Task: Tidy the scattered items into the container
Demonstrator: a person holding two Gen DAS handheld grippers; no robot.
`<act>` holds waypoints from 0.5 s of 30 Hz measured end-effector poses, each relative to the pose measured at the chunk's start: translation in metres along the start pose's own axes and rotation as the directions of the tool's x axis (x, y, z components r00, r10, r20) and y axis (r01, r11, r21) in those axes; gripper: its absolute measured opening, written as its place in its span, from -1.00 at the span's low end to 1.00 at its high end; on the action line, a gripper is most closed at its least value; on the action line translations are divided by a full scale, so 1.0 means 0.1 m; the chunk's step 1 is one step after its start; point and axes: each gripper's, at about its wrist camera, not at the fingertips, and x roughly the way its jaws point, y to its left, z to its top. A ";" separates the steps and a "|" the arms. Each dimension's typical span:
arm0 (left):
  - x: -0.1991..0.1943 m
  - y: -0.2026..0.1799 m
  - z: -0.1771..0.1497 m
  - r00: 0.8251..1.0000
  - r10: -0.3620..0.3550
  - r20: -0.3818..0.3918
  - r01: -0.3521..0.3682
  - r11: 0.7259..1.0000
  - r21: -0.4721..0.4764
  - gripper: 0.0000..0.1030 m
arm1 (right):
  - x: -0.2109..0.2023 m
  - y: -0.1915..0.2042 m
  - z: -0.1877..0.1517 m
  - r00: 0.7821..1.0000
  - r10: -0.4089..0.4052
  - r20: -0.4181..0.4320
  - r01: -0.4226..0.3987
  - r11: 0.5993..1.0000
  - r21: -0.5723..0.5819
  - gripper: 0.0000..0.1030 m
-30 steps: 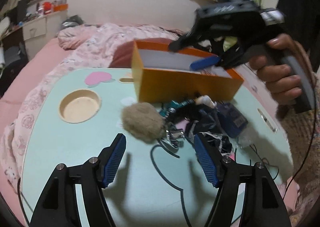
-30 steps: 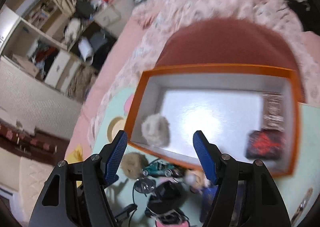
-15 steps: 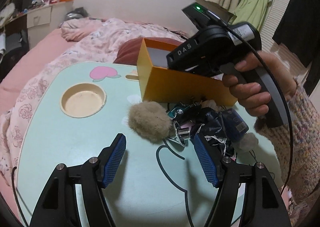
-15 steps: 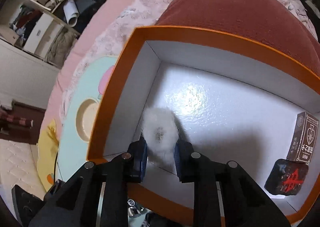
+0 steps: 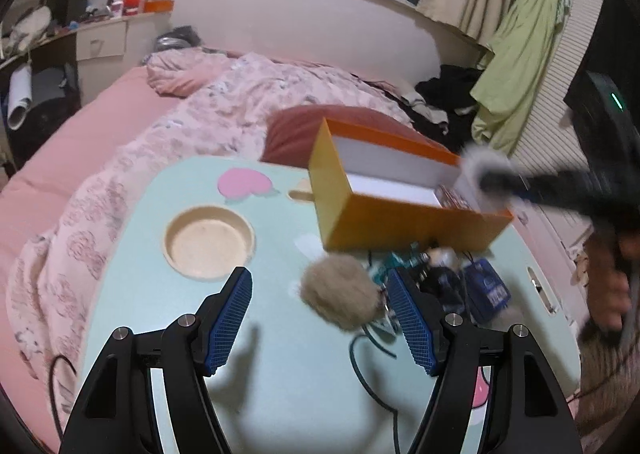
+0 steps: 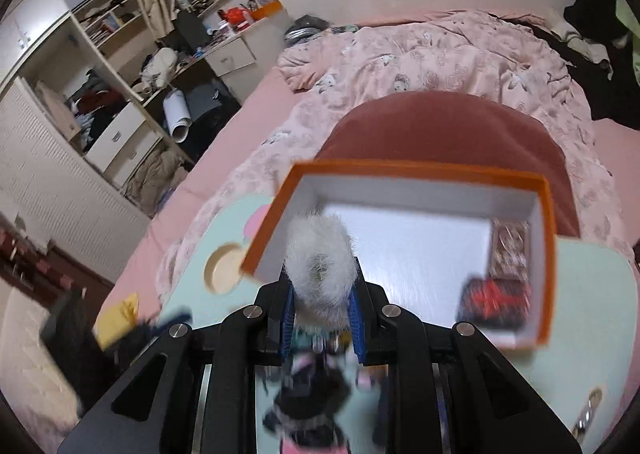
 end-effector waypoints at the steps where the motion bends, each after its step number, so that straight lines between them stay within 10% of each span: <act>1: 0.02 -0.01 0.04 1.000 0.010 -0.010 -0.010 1.000 0.006 0.37 | 0.01 0.01 -0.06 1.000 0.002 -0.010 -0.002 1.000 0.004 -0.53; 11: 0.11 -0.38 0.37 0.998 0.009 -0.069 -0.001 0.993 0.116 0.39 | 0.13 -0.18 -0.60 0.999 0.001 -0.045 0.003 0.996 0.084 -0.43; 15: 0.17 -0.70 0.60 0.994 -0.063 -0.092 0.079 0.980 0.185 0.39 | -0.19 -0.19 -0.75 0.988 -0.069 0.140 0.061 0.997 0.057 0.25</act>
